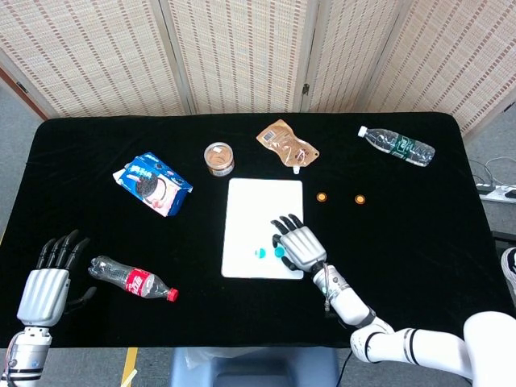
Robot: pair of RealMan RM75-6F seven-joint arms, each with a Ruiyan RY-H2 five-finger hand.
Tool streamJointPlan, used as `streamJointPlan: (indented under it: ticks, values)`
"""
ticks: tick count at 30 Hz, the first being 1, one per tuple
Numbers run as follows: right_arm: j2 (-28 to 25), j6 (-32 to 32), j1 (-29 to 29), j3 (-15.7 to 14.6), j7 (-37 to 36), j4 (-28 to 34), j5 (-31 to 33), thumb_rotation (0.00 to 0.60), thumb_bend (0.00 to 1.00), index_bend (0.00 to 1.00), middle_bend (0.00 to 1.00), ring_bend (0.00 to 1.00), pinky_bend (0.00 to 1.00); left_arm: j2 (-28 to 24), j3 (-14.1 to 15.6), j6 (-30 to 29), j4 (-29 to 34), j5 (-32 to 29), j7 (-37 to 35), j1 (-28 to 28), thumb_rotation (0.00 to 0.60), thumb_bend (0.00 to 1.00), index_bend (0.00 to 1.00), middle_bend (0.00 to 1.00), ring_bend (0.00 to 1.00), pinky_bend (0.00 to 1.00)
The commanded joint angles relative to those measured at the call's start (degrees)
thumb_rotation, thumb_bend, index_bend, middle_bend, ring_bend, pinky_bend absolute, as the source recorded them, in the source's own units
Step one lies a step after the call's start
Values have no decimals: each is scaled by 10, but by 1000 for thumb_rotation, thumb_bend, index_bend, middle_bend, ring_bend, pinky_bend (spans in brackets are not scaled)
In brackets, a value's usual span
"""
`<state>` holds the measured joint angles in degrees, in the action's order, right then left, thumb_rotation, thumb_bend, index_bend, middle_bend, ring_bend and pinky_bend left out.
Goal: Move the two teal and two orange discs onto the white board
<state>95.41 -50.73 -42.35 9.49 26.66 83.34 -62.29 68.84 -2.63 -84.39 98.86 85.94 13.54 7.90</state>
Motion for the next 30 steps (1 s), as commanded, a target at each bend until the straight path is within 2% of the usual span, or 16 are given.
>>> streamJointPlan:
  ticks: [1,11,18,23,30]
  values:
    - [4,-1,-2,-2,-1,-3,0,600,453,474,129,0,0,1,0,0,-2,0,-1,0,600,252,142,43,63,0]
    - [17,-4,-9,-8,-4,-14,1,600,452,469,122,0,0,2,0,1,-6,-3,-6,-1,600,253,142,43,62,0]
    - [19,-6,-11,-11,-6,-16,1,600,452,362,114,0,0,1,0,2,-9,-5,-9,-1,600,252,142,43,63,0]
    - [17,-12,-10,-11,-9,-16,-1,600,453,345,114,0,0,2,0,2,-11,-4,-10,-1,600,252,142,43,63,0]
    - [-22,-38,5,13,-32,-20,16,600,452,305,113,0,0,1,-1,2,-10,-2,-11,0,600,252,142,43,62,0]
